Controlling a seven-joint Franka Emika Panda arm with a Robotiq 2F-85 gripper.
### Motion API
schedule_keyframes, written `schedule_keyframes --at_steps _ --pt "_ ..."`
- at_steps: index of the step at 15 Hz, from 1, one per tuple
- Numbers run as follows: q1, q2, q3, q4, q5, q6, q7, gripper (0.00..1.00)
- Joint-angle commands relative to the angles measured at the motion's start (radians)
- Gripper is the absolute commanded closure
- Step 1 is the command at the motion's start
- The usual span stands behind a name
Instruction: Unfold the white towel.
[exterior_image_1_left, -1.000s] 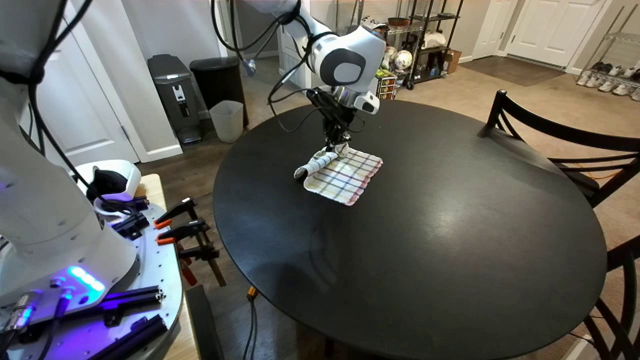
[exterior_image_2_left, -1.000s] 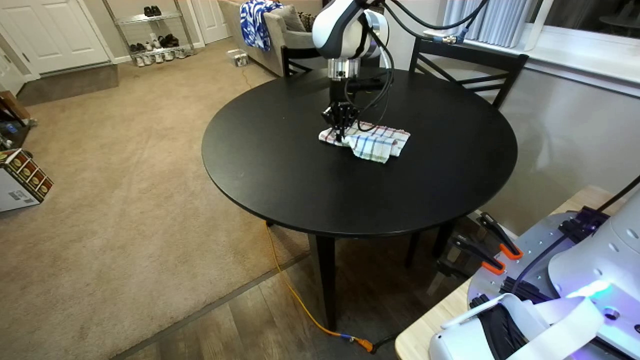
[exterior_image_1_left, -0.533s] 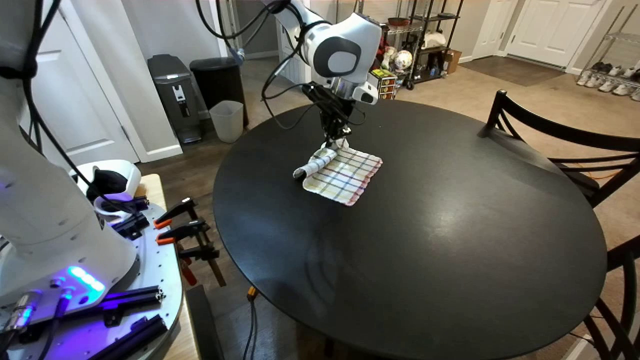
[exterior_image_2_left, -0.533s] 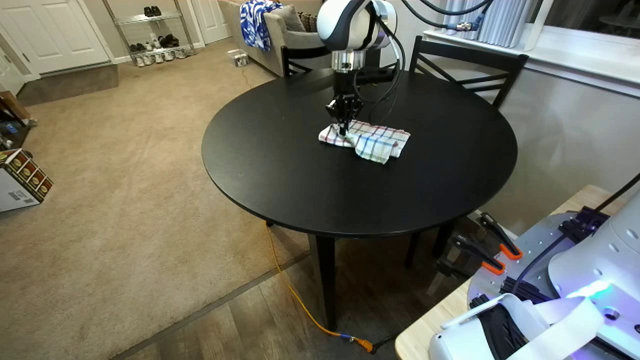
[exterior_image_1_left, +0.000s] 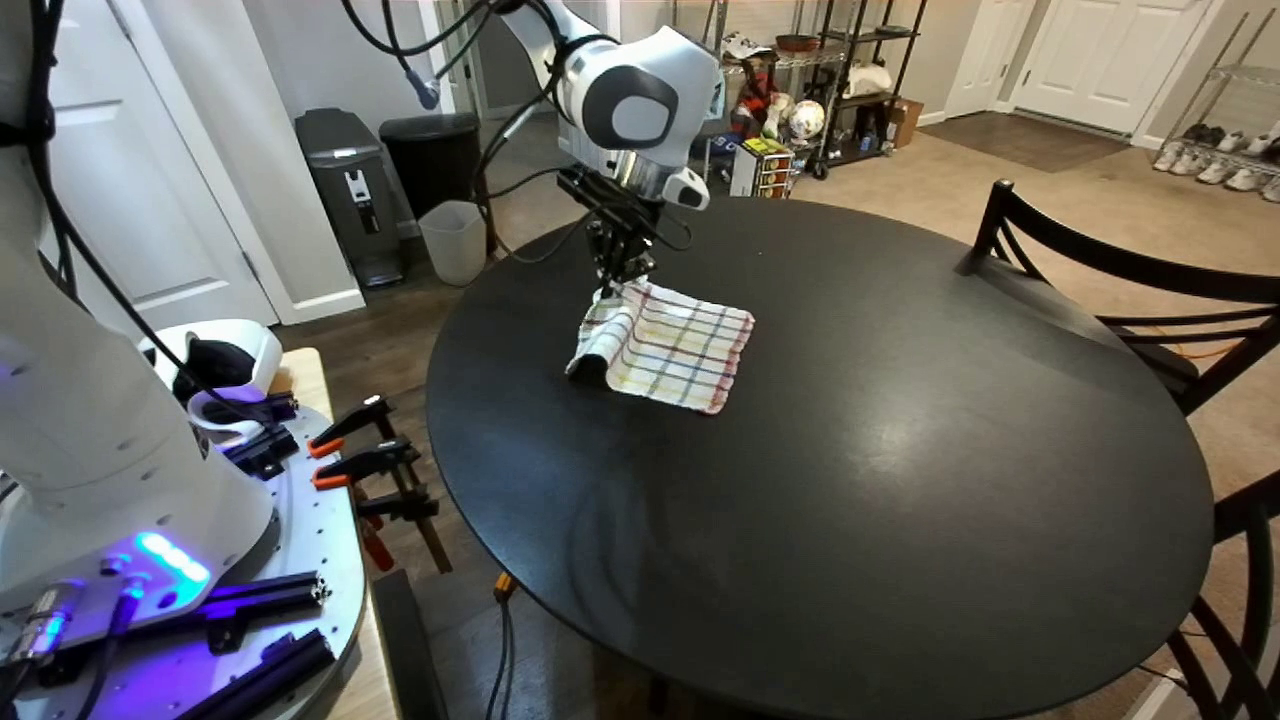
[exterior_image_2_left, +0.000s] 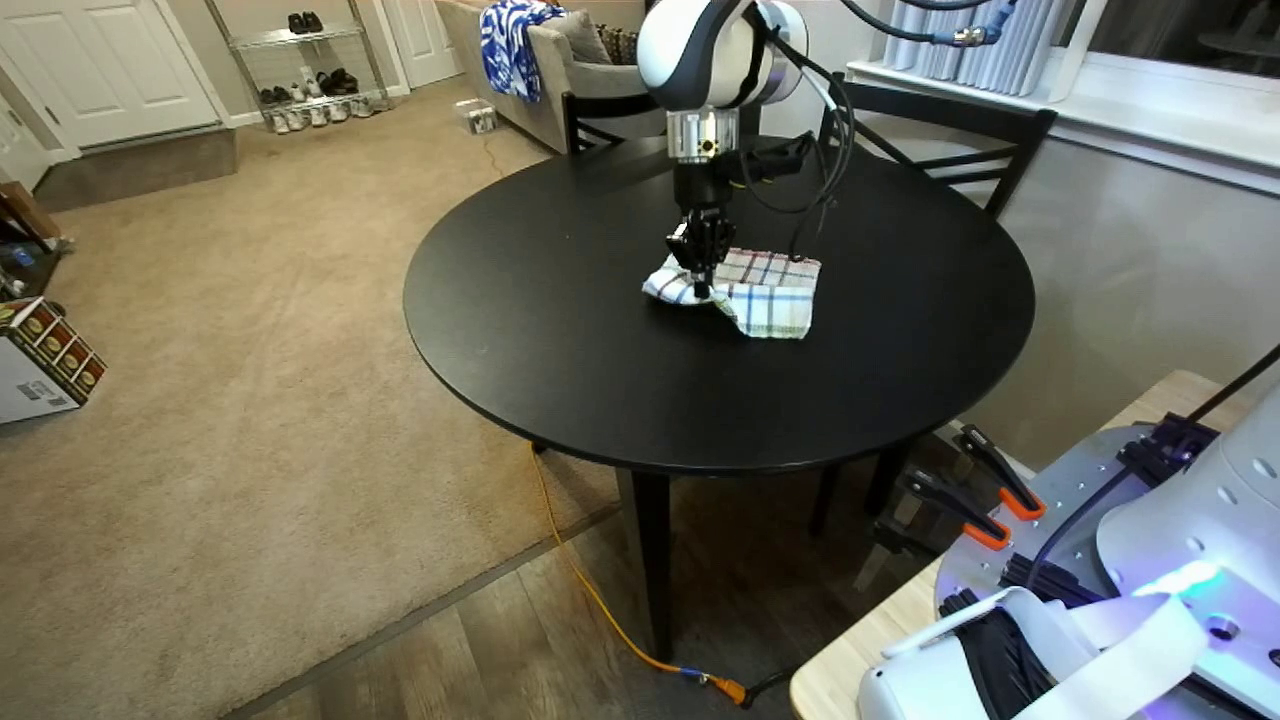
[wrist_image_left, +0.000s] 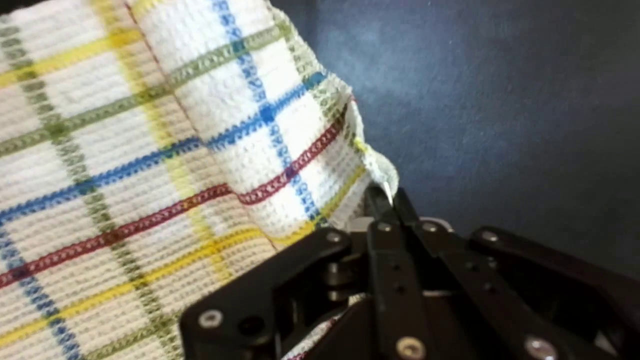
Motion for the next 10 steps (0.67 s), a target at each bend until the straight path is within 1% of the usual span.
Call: schedule_keyframes --at_steps 1,3,4,5,6,10 --pt "-0.001 -0.070 0.020 -0.105 -0.026 -0.012 -0.040 0.99" --pt "0.003 -0.077 0.026 -0.126 -0.031 -0.015 -0.035 0.98" --pt "0.006 -0.081 0.027 -0.134 -0.032 -0.019 -0.027 0.72" --pt "0.009 -0.083 0.027 -0.141 -0.032 -0.017 -0.026 0.70" --pt "0.010 -0.084 0.028 -0.146 -0.032 -0.018 -0.025 0.65" --pt "0.010 -0.096 0.031 -0.171 -0.027 -0.011 -0.026 0.40"
